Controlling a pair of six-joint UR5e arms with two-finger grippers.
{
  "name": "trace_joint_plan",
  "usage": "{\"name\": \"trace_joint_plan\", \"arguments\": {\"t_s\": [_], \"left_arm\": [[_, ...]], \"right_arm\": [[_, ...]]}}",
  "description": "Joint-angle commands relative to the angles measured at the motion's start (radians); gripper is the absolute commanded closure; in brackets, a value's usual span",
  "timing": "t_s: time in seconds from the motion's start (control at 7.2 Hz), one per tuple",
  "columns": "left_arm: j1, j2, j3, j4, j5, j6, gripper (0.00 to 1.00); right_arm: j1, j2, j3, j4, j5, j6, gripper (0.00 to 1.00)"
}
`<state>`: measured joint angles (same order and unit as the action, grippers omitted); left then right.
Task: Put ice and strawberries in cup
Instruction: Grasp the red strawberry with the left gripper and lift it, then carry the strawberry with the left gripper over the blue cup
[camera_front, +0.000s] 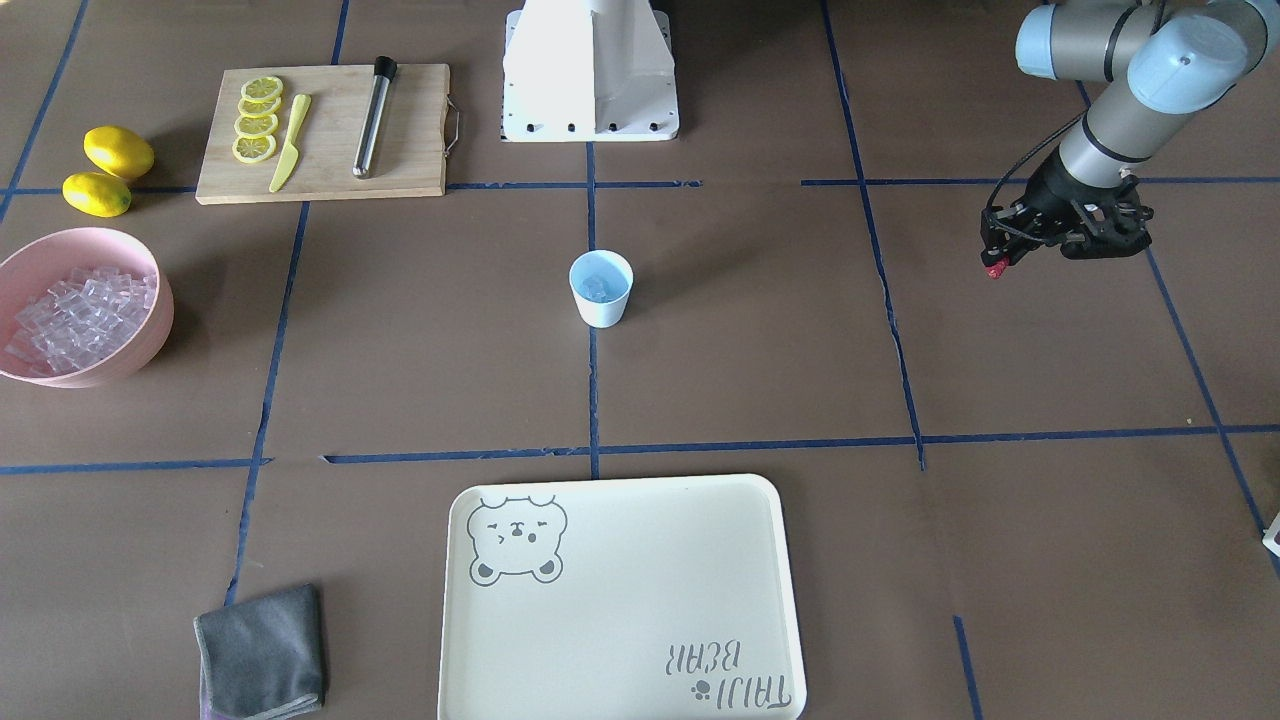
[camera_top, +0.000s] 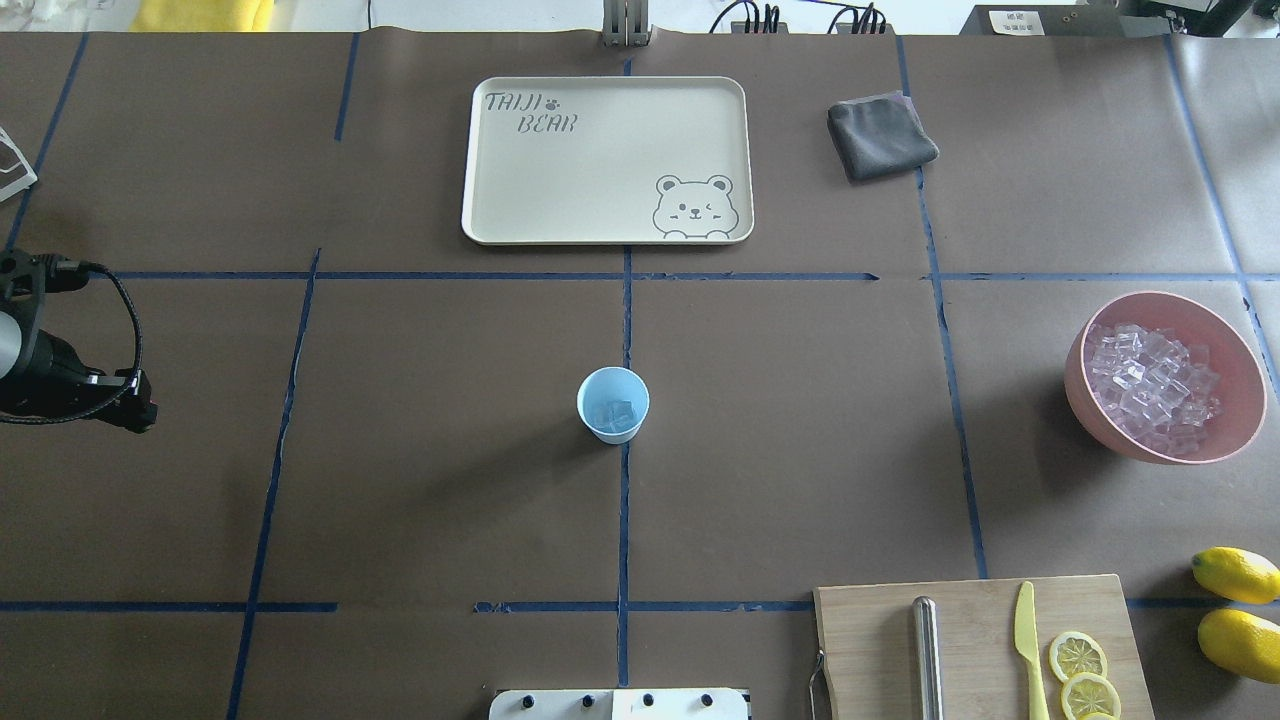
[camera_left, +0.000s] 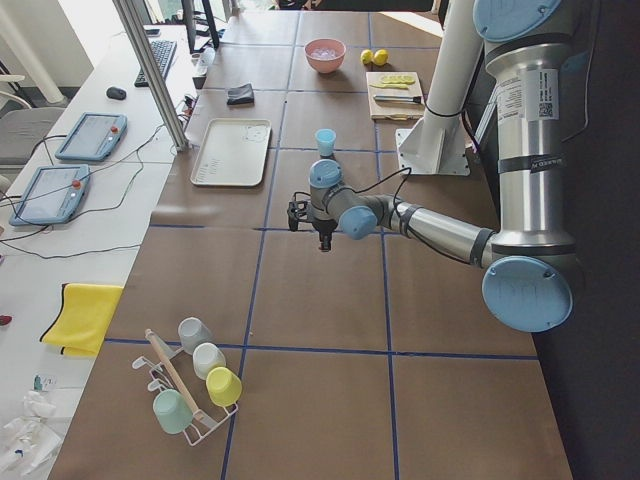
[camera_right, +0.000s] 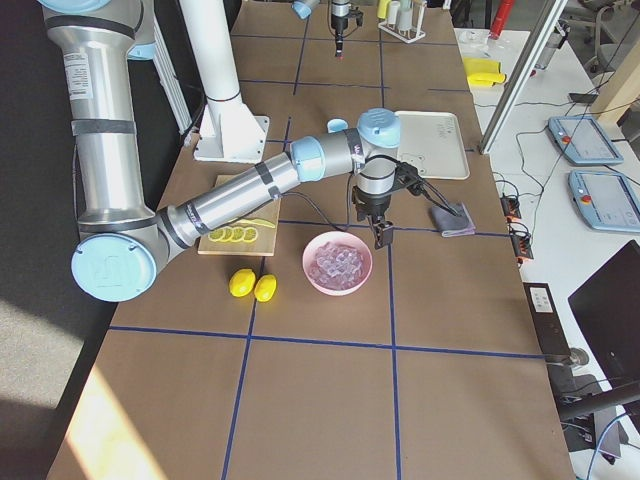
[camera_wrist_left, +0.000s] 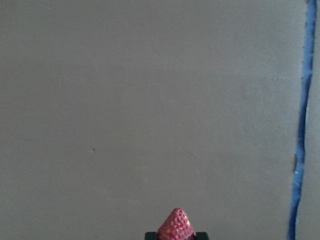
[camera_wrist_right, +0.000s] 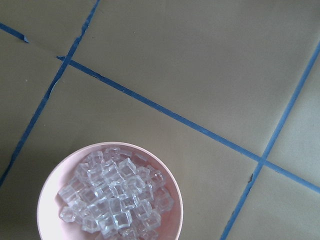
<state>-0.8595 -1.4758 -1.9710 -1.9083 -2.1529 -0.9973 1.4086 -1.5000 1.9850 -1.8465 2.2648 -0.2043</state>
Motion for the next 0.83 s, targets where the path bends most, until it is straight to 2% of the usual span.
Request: {"name": "trace_joint_plan", "arguments": {"t_s": [0.0,0.14,0.42,0.56,0.69], "left_arm": [[-0.006,-0.171,-0.11,0.293,-0.004,-0.018,1.0],[0.005,-0.289,-0.106,0.384,-0.002,-0.102,1.0],[0.112,-0.426,-0.074,0.39,0.005,-0.321,1.0],[0.149,-0.539,-0.013,0.388,0.025,-0.428,1.0],[0.172,-0.635,0.057,0.382,0.045,-0.496,1.0]], "right_arm": [[0.058,-0.003,-0.099,-0.005,0.007,-0.085,0.0],[0.084,-0.008,-0.145,-0.005,0.01,-0.086,0.0],[0.105,-0.032,-0.155,-0.005,0.024,-0.076,0.0],[0.139,-0.032,-0.188,0.003,0.057,-0.076,0.0],[0.139,-0.025,-0.189,0.06,0.058,-0.063,0.0]]}}
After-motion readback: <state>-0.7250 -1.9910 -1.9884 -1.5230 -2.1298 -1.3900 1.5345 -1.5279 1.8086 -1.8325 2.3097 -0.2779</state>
